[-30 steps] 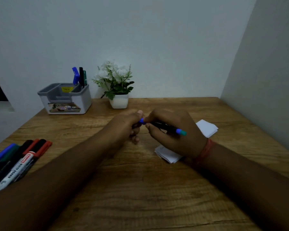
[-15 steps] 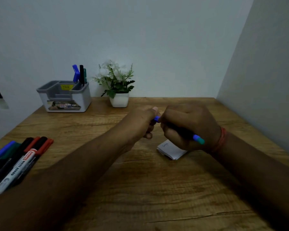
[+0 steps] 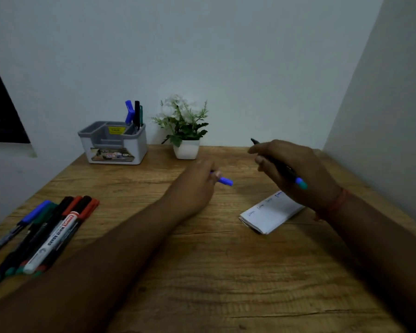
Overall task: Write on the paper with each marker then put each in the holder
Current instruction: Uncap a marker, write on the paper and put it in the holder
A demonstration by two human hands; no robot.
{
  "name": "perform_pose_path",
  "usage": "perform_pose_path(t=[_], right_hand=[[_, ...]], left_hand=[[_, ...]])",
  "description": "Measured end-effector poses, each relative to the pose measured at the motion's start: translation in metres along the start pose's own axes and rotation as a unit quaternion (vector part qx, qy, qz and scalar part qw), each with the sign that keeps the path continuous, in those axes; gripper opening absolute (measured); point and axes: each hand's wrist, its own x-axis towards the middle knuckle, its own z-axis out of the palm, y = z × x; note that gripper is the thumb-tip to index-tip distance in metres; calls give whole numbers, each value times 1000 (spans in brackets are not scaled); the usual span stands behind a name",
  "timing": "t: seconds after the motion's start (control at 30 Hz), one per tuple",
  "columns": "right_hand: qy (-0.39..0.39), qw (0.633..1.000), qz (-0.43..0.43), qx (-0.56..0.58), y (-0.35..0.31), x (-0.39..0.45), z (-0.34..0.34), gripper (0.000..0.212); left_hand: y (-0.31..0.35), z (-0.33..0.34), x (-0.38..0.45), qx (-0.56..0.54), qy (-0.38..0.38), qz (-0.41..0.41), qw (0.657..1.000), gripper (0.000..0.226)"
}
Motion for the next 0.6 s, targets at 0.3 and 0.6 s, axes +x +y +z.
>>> perform_pose_path(t=[0.3, 0.6], right_hand=[[-389, 905, 51, -162, 68, -12, -28, 63], [-367, 928, 49, -45, 29, -16, 7, 58]], left_hand=[[-13, 1, -5, 58, -53, -5, 997, 13], [-12, 1, -6, 77, -27, -2, 997, 27]])
